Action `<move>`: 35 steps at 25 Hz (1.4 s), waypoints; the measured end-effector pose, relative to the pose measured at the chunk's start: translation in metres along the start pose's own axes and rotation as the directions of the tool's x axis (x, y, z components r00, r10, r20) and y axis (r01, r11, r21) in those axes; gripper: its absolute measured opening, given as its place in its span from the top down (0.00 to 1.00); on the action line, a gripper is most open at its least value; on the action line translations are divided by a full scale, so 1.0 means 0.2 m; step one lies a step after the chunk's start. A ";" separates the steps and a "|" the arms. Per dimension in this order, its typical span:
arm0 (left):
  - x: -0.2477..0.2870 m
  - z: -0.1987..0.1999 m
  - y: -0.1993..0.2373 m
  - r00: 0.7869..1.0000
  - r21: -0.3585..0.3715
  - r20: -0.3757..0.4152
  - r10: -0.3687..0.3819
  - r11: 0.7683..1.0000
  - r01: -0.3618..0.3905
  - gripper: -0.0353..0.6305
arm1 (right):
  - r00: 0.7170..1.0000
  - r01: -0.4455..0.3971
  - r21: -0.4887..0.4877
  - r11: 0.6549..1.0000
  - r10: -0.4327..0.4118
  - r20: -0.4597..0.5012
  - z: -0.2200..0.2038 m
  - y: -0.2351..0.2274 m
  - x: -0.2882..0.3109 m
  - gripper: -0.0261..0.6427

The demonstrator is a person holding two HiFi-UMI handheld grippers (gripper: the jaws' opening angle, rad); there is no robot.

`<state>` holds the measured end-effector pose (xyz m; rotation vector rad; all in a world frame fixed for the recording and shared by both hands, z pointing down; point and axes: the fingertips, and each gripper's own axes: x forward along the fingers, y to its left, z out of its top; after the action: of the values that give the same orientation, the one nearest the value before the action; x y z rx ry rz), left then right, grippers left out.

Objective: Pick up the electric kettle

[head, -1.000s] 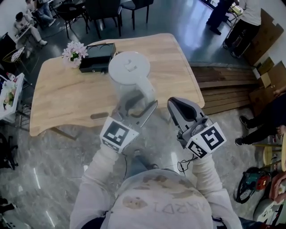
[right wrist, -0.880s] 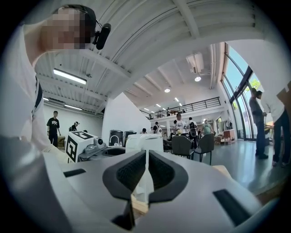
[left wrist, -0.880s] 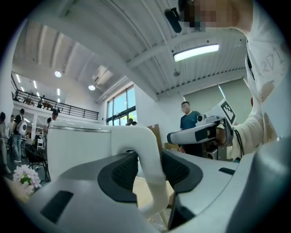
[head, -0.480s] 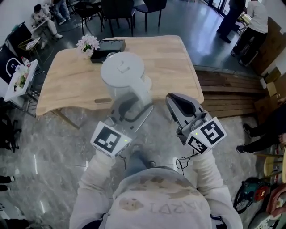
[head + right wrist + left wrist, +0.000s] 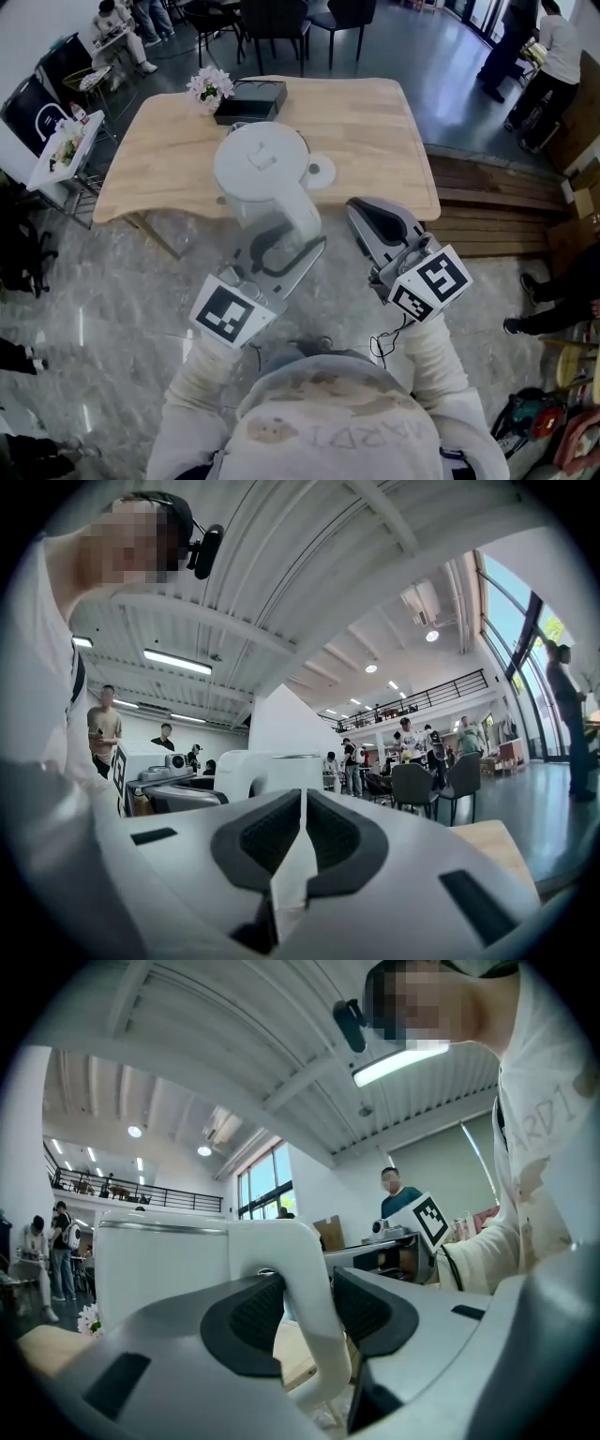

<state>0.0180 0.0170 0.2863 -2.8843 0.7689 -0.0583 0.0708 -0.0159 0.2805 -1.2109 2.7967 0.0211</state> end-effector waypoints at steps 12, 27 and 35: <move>-0.13 0.03 0.06 1.000 -0.021 0.012 -0.012 1.000 0.012 0.71 | 1.000 -0.027 -0.005 1.000 0.027 -0.007 0.01 0.12 0.13 0.92; -0.14 0.03 0.08 1.000 -0.007 0.017 -0.024 1.000 0.024 0.71 | 0.999 -0.037 -0.025 0.999 0.037 -0.019 0.01 0.19 0.14 0.92; -0.15 0.05 0.08 0.999 -0.013 0.028 -0.021 1.000 0.021 0.70 | 0.999 -0.038 -0.025 0.999 0.037 -0.019 0.01 0.20 0.13 0.92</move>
<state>-0.0143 0.0194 0.2746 -2.8997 0.7371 -0.0152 0.0231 -0.0075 0.2754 -1.1696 2.8429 0.0484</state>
